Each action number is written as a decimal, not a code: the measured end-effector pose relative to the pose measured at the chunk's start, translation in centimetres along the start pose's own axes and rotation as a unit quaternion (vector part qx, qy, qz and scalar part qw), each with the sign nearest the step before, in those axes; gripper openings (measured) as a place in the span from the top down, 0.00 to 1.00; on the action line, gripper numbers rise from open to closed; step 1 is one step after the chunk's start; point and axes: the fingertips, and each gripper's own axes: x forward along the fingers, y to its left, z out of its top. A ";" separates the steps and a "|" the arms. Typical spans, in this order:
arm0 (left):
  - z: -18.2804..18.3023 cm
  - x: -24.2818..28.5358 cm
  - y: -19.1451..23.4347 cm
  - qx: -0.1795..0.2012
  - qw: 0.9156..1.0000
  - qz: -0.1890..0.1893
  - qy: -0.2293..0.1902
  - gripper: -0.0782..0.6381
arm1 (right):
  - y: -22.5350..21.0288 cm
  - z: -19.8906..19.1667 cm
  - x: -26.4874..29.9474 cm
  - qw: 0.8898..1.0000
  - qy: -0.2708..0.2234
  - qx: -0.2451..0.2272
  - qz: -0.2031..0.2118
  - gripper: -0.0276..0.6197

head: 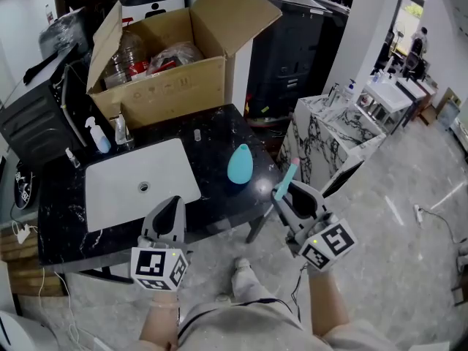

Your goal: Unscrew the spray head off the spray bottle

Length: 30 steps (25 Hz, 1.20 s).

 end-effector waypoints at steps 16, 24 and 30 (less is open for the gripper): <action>0.7 -1.2 1.5 0.009 0.999 0.028 -0.019 0.88 | -0.2 -0.6 -1.9 1.000 0.005 0.007 -0.021 0.75; 0.9 -1.0 0.9 0.009 1.000 0.021 -0.022 0.88 | -0.3 -0.7 -2.0 1.000 0.008 0.007 -0.019 0.75; 0.8 -0.9 1.0 0.008 1.000 0.022 -0.019 0.88 | -0.4 -0.8 -1.7 1.000 0.007 0.008 -0.017 0.75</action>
